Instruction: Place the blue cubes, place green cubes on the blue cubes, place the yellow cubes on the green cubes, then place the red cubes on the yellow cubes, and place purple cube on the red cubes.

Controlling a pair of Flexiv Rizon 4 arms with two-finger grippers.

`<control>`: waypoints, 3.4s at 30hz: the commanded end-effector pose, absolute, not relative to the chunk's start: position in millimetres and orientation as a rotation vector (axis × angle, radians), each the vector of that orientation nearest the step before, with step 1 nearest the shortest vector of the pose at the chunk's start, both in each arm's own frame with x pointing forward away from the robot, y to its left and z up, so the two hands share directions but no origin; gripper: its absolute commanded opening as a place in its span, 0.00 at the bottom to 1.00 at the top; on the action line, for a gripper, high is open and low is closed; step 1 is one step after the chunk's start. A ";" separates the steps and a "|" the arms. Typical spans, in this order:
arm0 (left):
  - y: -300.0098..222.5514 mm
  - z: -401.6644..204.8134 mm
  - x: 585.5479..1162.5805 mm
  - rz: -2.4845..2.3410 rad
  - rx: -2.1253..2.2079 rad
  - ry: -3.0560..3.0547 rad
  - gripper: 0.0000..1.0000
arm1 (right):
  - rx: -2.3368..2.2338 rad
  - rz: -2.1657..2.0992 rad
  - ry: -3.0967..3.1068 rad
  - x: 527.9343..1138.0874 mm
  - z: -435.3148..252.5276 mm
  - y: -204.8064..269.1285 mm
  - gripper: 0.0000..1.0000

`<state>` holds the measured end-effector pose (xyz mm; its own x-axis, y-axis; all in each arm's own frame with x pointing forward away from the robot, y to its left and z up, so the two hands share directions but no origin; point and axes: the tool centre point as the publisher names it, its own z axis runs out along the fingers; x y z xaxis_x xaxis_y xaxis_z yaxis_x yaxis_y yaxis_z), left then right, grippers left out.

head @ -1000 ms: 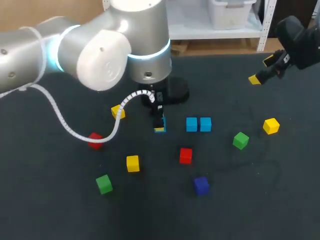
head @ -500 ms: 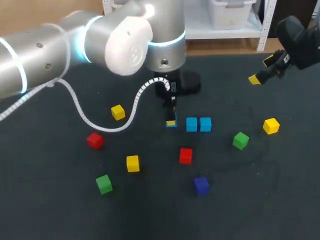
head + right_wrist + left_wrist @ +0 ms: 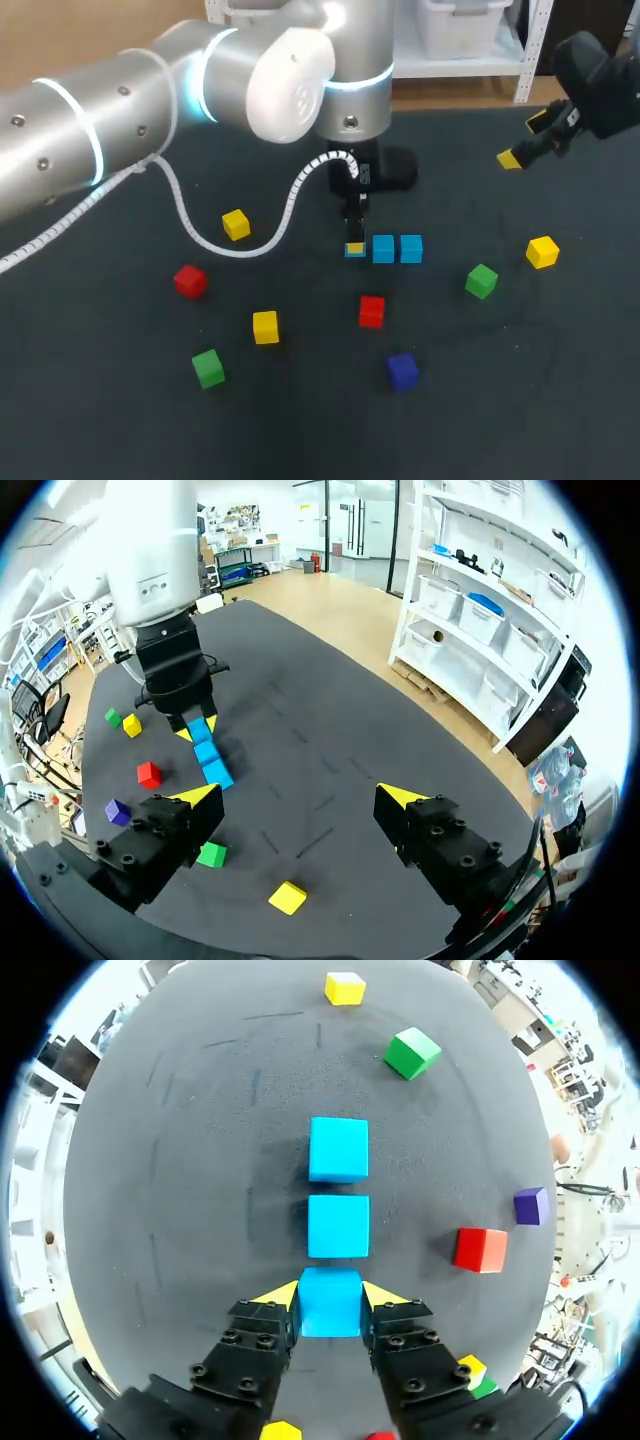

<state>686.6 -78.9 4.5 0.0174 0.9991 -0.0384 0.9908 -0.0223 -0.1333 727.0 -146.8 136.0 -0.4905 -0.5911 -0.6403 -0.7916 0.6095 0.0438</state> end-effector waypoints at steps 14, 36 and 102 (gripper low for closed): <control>-84.6 -4.6 686.4 0.215 -2.162 -2.105 0.00 | -1.088 0.454 2.249 728.0 135.5 -147.2 1.00; -81.6 -3.7 684.2 0.210 -2.173 -2.090 0.42 | -1.088 0.454 2.249 728.0 135.5 -147.2 1.00; 126.6 39.4 526.5 0.065 -1.311 -2.921 1.00 | -1.088 0.454 2.249 728.0 135.5 -147.2 1.00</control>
